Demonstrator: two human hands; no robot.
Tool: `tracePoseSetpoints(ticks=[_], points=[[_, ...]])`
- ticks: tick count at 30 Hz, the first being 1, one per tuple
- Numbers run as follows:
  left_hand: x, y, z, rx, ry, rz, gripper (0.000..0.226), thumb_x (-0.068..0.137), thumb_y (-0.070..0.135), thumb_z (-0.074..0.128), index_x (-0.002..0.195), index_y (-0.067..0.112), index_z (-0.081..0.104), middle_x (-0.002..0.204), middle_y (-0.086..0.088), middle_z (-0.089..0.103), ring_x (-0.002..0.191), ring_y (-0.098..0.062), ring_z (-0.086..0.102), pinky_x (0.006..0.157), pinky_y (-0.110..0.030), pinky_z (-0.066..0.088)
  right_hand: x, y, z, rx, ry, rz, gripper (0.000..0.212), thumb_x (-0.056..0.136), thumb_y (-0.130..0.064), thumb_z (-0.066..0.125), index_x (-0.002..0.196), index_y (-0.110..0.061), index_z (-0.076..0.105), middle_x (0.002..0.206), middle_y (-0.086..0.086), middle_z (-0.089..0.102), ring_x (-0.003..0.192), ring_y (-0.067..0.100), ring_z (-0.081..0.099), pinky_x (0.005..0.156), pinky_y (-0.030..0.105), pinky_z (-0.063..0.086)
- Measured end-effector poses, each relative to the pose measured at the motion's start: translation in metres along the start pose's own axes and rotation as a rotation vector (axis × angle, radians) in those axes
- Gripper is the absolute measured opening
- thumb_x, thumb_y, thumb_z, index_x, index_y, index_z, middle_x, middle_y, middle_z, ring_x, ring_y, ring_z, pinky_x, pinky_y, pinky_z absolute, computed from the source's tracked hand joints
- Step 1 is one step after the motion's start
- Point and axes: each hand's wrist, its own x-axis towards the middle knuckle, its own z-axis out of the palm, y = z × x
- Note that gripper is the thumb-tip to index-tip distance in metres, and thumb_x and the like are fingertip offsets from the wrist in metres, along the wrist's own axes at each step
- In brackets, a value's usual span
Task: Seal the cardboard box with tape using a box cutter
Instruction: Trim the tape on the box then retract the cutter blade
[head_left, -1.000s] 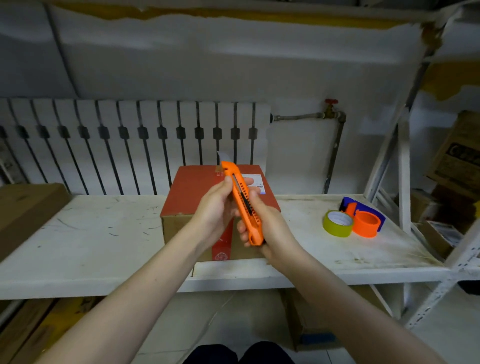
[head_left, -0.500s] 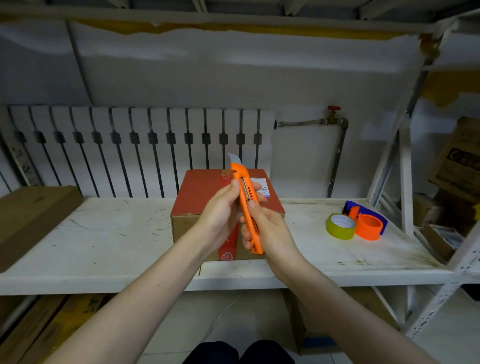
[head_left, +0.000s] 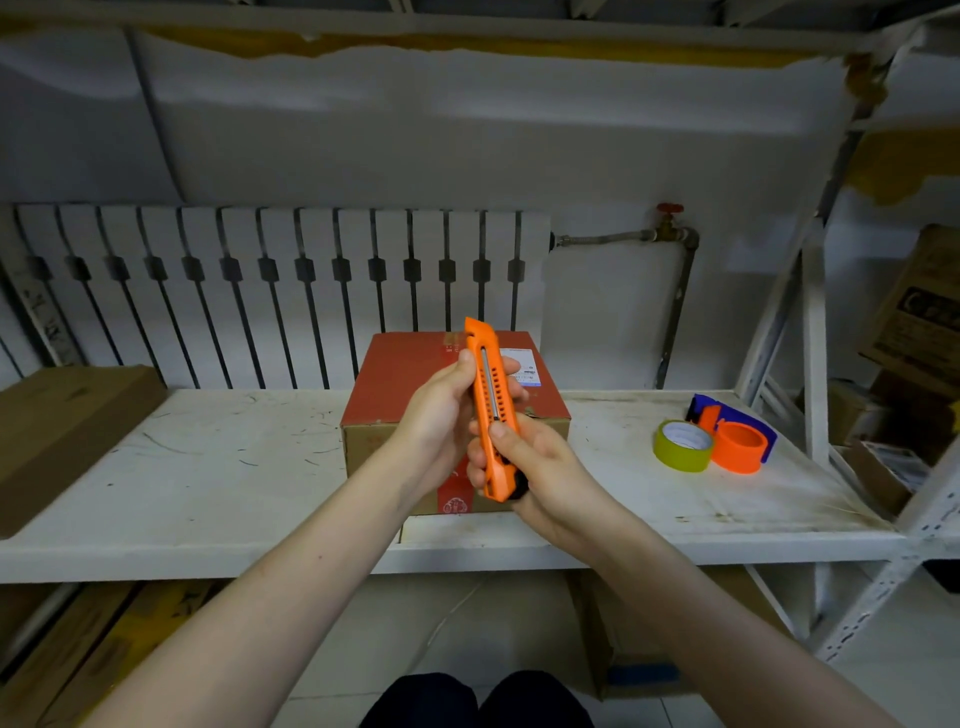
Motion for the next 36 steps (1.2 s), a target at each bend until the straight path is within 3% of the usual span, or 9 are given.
tracePoseSetpoints(ticks=[7, 10, 14, 19, 22, 25, 30, 33, 36], points=[[0.008, -0.007, 0.002, -0.004, 0.024, -0.041, 0.043, 0.101, 0.034, 0.029, 0.104, 0.007, 0.063, 0.083, -0.006, 0.070, 0.078, -0.013, 0.069, 0.060, -0.020, 0.054, 0.003, 0.002, -0.017, 0.091, -0.018, 0.070, 0.021, 0.098, -0.020, 0.041, 0.105, -0.004, 0.053, 0.075, 0.008, 0.056, 0.062, 0.013, 0.058, 0.061, 0.022, 0.050], [0.015, -0.010, 0.001, -0.010, 0.040, -0.039, 0.041, 0.101, 0.034, 0.031, 0.103, 0.011, 0.064, 0.086, -0.003, 0.072, 0.081, -0.012, 0.069, 0.071, -0.025, 0.052, -0.001, 0.006, -0.024, -0.134, 0.093, 0.010, 0.018, 0.093, -0.021, 0.050, 0.107, -0.009, 0.051, 0.082, 0.006, 0.063, 0.068, 0.011, 0.064, 0.065, 0.024, 0.054], [0.025, -0.014, -0.001, -0.025, 0.083, -0.021, 0.036, 0.100, 0.033, 0.034, 0.102, 0.012, 0.063, 0.088, 0.000, 0.072, 0.083, -0.012, 0.068, 0.072, -0.026, 0.049, -0.011, 0.022, -0.033, -0.490, 0.355, -0.090, 0.041, 0.071, -0.018, 0.080, 0.102, -0.016, 0.053, 0.086, -0.002, 0.067, 0.065, 0.004, 0.065, 0.063, 0.018, 0.053], [0.037, -0.032, 0.004, 0.052, 0.054, -0.035, 0.032, 0.099, 0.034, 0.039, 0.102, 0.018, 0.066, 0.091, 0.004, 0.075, 0.087, -0.011, 0.068, 0.080, -0.028, 0.050, -0.016, 0.030, -0.050, -0.581, 0.454, -0.167, 0.031, 0.070, -0.020, 0.080, 0.092, -0.025, 0.059, 0.078, -0.005, 0.069, 0.065, 0.006, 0.066, 0.063, 0.018, 0.055], [0.048, -0.042, 0.007, 0.284, 0.045, -0.030, 0.023, 0.096, 0.029, 0.049, 0.104, 0.017, 0.067, 0.077, 0.013, 0.071, 0.074, -0.002, 0.063, 0.085, -0.032, 0.045, -0.018, 0.034, -0.074, -0.531, 0.506, -0.149, 0.024, 0.071, -0.009, 0.078, 0.087, -0.021, 0.065, 0.074, -0.002, 0.071, 0.065, 0.011, 0.068, 0.062, 0.018, 0.055], [0.063, -0.052, 0.005, 0.662, 0.143, 0.061, 0.026, 0.088, 0.016, 0.062, 0.114, 0.014, 0.062, 0.098, 0.003, 0.068, 0.085, -0.008, 0.062, 0.084, -0.025, 0.050, -0.019, 0.043, -0.121, -0.538, 0.665, -0.075, 0.018, 0.070, -0.013, 0.079, 0.083, -0.018, 0.068, 0.073, 0.002, 0.072, 0.066, 0.010, 0.069, 0.063, 0.019, 0.055], [0.087, -0.064, -0.009, 1.213, 0.182, 0.236, 0.018, 0.081, 0.018, 0.069, 0.099, 0.021, 0.066, 0.107, 0.002, 0.067, 0.100, -0.017, 0.060, 0.086, -0.027, 0.044, -0.009, 0.073, -0.215, -0.767, 0.926, 0.139, 0.023, 0.068, -0.026, 0.077, 0.068, -0.005, 0.069, 0.064, 0.017, 0.068, 0.065, 0.031, 0.064, 0.063, 0.044, 0.054], [0.104, -0.069, -0.013, 1.319, 0.154, 0.206, 0.019, 0.082, 0.021, 0.068, 0.101, 0.021, 0.067, 0.111, 0.000, 0.065, 0.106, -0.018, 0.056, 0.085, -0.025, 0.038, 0.011, 0.089, -0.254, -0.959, 0.928, 0.272, 0.036, 0.065, -0.029, 0.075, 0.053, 0.001, 0.060, 0.055, 0.022, 0.060, 0.056, 0.032, 0.056, 0.050, 0.037, 0.039], [0.117, -0.075, -0.015, 1.327, 0.127, 0.171, 0.021, 0.082, 0.019, 0.068, 0.102, 0.019, 0.068, 0.110, -0.002, 0.063, 0.104, -0.019, 0.056, 0.087, -0.026, 0.041, 0.030, 0.100, -0.277, -1.055, 0.910, 0.357, 0.042, 0.065, -0.031, 0.075, 0.042, -0.009, 0.047, 0.043, 0.011, 0.045, 0.045, 0.023, 0.045, 0.045, 0.030, 0.028]])
